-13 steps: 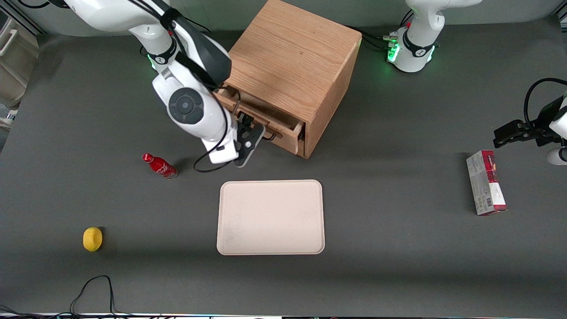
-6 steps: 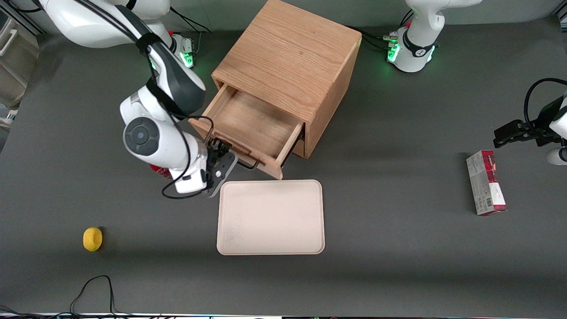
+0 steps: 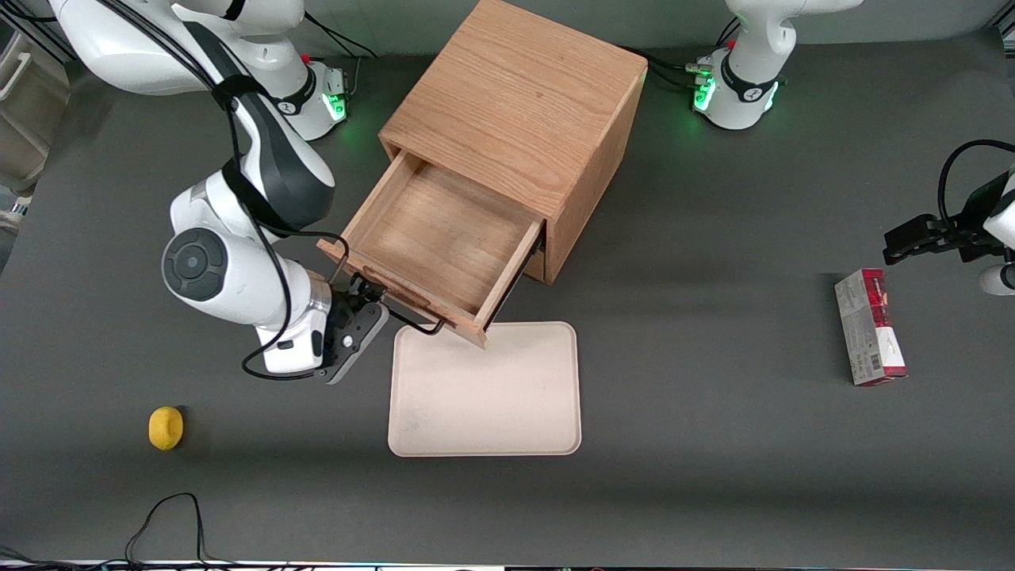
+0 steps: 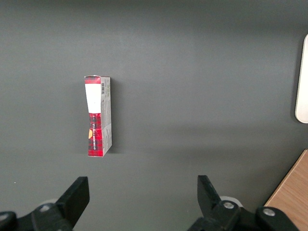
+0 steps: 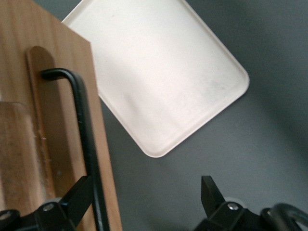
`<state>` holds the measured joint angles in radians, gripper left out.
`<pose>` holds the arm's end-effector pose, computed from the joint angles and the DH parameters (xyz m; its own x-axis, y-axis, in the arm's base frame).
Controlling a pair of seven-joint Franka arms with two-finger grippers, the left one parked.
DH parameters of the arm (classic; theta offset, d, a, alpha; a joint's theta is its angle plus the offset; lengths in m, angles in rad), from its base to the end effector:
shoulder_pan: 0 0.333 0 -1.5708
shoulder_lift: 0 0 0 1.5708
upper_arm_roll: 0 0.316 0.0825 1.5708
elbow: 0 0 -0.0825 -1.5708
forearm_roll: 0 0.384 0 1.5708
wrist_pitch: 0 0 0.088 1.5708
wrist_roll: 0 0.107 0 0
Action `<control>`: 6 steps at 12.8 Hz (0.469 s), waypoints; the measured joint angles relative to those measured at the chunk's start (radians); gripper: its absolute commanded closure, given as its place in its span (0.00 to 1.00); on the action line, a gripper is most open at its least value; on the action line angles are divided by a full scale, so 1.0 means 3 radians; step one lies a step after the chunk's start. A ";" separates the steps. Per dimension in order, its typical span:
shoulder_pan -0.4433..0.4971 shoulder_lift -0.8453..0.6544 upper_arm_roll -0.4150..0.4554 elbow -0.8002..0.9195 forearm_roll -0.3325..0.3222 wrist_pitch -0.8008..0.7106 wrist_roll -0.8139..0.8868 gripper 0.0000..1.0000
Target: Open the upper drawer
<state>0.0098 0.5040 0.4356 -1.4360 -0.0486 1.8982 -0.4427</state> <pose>0.6479 0.2472 0.4231 0.6582 0.7497 0.0692 0.7503 -0.6456 -0.1426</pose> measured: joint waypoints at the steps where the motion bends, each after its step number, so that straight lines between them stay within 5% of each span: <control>1: 0.0000 -0.0013 -0.0052 0.0049 -0.0040 -0.0012 0.0007 0.00; 6: -0.0084 -0.0462 -0.0722 0.0308 -0.0106 -0.0519 0.0507 0.00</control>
<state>-0.0155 0.3655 0.2188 -1.3434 -0.0804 1.7424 -0.2905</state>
